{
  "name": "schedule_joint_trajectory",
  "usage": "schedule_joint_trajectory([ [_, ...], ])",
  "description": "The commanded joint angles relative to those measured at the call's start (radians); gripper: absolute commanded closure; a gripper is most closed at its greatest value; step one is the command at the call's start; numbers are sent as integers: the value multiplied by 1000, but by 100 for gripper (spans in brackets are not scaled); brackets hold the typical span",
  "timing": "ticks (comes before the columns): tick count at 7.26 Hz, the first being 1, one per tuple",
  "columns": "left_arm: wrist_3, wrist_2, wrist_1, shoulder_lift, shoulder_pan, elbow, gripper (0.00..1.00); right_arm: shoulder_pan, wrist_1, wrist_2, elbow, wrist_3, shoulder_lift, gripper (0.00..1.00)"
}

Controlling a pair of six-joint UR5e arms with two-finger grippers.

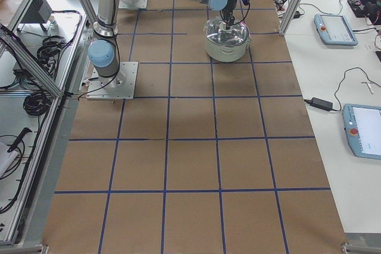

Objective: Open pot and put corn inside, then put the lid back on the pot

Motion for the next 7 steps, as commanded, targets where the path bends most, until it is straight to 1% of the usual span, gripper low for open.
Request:
schedule_joint_trajectory([
  [1, 125, 4, 10, -57, 79, -22, 0, -3, 89, 1, -52, -1, -6, 55],
  [2, 156, 0, 19, -74, 124, -63, 1, -3, 107, 3, -47, -7, -34, 56],
  [3, 199, 1, 113, -88, 160, -138, 1, -8, 115, 2, -23, -21, -89, 55],
  [4, 209, 0, 207, -92, 168, -236, 1, -38, 170, 9, 32, -33, -176, 56],
  [5, 221, 0, 305, -94, 172, -334, 1, -89, 176, 5, 128, -86, -297, 56],
  [6, 253, 1, 465, -112, 173, -440, 1, -161, 180, 8, 220, -126, -415, 56],
  [7, 256, 3, 603, -138, 173, -488, 0, -210, 230, 11, 297, -127, -527, 56],
])
